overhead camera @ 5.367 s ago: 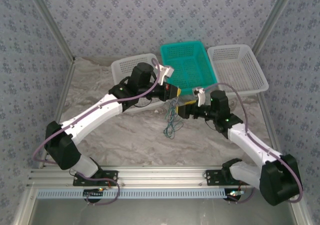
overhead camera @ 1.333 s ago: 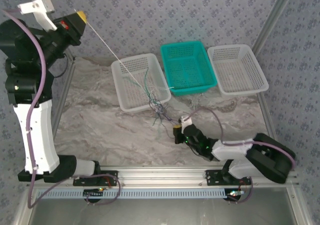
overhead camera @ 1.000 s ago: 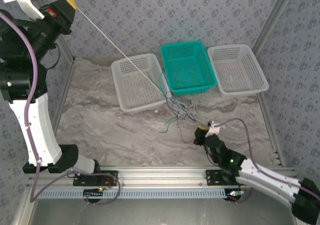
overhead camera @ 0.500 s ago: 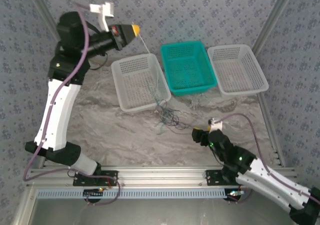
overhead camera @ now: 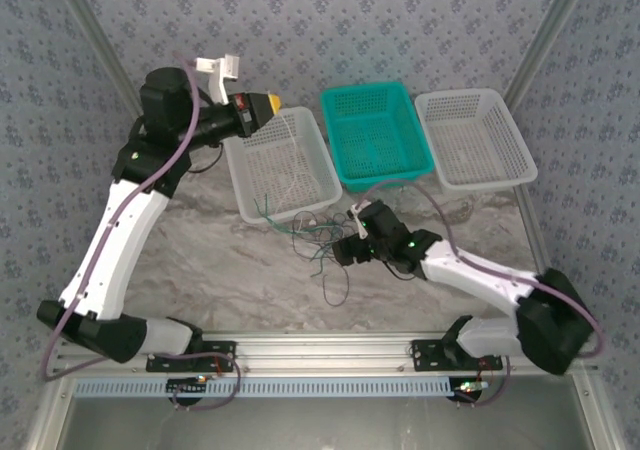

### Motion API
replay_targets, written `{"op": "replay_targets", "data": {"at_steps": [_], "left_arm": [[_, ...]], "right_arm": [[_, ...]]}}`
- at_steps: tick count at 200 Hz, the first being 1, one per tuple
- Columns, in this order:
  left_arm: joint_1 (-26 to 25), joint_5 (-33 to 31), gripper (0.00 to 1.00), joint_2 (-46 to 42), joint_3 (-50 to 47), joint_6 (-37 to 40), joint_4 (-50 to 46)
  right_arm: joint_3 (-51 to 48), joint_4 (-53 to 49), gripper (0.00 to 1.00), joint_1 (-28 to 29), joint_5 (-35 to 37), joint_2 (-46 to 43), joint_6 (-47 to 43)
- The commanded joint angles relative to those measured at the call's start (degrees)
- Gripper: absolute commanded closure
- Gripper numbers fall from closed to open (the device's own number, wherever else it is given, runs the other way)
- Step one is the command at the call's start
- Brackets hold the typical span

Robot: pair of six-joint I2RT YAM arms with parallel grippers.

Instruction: Untangle the cables

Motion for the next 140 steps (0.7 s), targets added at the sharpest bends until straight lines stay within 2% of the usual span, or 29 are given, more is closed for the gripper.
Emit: {"op": "replay_targets", "data": {"at_steps": [1,19,49,76,97,108,130,140], "left_arm": [[-0.1,0.0,1.00,-2.8,-1.5,-0.8,3.1],[-0.1,-0.1,1.00,-3.7,-2.2,-0.8,3.2],[-0.1,-0.5,1.00,-4.4,-3.3,-0.8,3.6],[-0.1,-0.1,1.00,-4.4,-3.7,-1.4,4.4],[-0.1,-0.1,1.00,-4.4,-3.6,-1.3,4.5],[-0.1,-0.2,1.00,-4.5,-3.7,-1.3,4.5],[-0.1,-0.5,1.00,-4.8,-4.0,-1.3,4.5],[-0.1,-0.6,1.00,-4.9,-4.0,-1.2,4.3]], "right_arm": [[1.5,8.8,0.17,-3.1,-5.7,5.2,-3.1],[-0.2,13.5,0.21,-5.6,-9.9,8.8,-0.8],[-4.2,19.6,0.21,-4.8,-11.6,9.7,-0.2],[-6.7,20.1,0.19,-3.3,-5.4,10.1,-2.0],[-5.4,18.9,0.11,1.7,5.4,12.4,-5.5],[-4.2,19.0,0.06,3.6,8.1,14.6,-6.1],[-2.1,20.0,0.06,4.9,11.1,18.9,-4.8],[-1.4,20.5,0.10,5.5,13.6,20.5,-4.2]]}}
